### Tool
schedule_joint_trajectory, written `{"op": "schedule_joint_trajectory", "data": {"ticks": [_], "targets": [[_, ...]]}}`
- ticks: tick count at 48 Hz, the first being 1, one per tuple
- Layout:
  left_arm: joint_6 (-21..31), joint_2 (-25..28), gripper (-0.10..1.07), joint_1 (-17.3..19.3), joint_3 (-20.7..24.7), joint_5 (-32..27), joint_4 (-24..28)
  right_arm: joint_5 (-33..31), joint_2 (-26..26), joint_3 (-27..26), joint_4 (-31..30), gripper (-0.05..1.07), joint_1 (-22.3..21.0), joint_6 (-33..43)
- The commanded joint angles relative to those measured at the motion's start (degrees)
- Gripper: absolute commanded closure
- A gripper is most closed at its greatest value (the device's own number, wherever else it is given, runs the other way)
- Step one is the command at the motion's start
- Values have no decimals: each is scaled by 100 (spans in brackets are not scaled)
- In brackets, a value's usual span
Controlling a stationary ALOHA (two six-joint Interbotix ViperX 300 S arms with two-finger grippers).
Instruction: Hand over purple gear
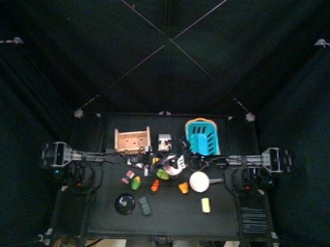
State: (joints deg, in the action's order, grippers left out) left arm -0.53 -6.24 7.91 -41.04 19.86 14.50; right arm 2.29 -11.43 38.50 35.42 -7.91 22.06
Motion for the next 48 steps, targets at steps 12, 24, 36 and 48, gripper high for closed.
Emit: {"op": "schedule_joint_trajectory", "data": {"ticks": [12,24,36,48], "targets": [[9,9,3,-18,114,44,0,35,-123,-79,-9,55,0,-18],[0,-35,2,-44,35,97,9,44,-141,-35,-9,55,0,-18],[9,-202,2,-53,-255,404,0,44,-193,79,-9,55,-88,-18],[9,-369,2,-35,-527,659,-62,44,-229,149,-9,55,-158,-18]]}}
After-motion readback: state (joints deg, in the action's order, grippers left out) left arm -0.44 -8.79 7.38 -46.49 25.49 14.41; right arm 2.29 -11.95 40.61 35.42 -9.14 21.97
